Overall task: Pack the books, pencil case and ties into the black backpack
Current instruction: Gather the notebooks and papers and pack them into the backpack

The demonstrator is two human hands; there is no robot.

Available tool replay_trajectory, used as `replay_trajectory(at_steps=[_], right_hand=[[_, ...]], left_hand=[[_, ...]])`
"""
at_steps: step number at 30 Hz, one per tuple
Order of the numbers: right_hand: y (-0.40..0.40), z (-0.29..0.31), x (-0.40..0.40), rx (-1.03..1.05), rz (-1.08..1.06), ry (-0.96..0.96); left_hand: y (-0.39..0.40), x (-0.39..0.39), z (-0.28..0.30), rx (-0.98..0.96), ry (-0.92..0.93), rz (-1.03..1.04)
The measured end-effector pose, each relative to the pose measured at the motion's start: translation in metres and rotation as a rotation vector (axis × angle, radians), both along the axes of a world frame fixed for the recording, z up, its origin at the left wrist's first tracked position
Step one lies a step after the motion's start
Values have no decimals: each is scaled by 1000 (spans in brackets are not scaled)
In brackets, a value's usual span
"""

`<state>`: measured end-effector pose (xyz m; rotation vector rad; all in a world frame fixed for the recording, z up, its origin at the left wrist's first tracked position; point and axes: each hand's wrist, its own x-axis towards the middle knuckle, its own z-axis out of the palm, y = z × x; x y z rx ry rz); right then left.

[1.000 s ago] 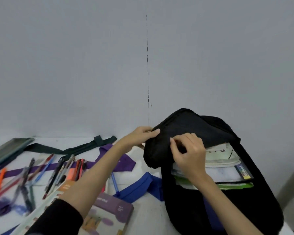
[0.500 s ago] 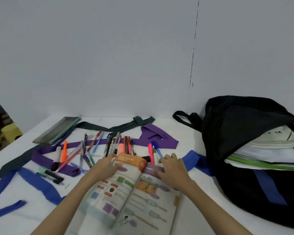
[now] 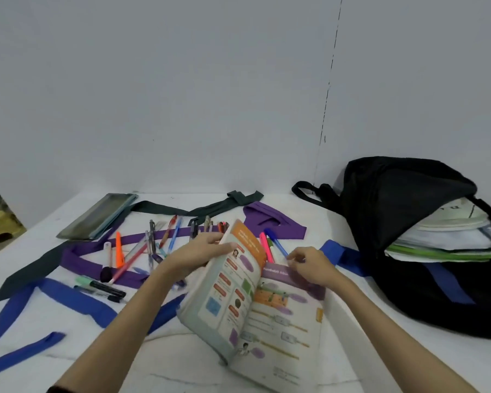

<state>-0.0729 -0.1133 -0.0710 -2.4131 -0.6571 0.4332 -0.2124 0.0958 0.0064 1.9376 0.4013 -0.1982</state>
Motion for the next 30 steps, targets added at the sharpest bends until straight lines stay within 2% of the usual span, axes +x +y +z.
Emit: replay_trajectory(at_steps=[2, 4, 7, 10, 12, 15, 17, 19, 21, 24, 26, 30], right_hand=[[-12, 8, 1, 128, -68, 66], [-26, 15, -5, 257, -132, 201], [-42, 22, -15, 281, -199, 283], [-51, 14, -17, 287, -222, 339], [-56, 8, -18, 292, -257, 290], [-59, 1, -20, 192, -189, 221], [-55, -5, -21, 124, -162, 183], [-48, -9, -22, 89, -182, 146], [-43, -9, -21, 137, -216, 163], [-41, 4, -21, 252, -219, 267], [-45, 23, -20, 315, -185, 287], [-55, 82, -21, 536, -80, 172]], left_hand=[[-22, 6, 0, 9, 19, -109], [-51, 14, -10, 115, -6, -205], [-90, 25, -28, 267, -32, -320], [-104, 35, -42, 278, 103, -417], [-94, 38, -53, 360, 65, -377], [-70, 39, -71, 671, -37, -231], [-64, 35, -78, 706, -38, -175], [-63, 34, -81, 639, -8, -147], [-62, 34, -84, 544, 4, -109], [-59, 31, -74, 154, -10, 11], [-54, 29, -57, -49, -46, -13], [-50, 30, -17, -218, -191, -99]])
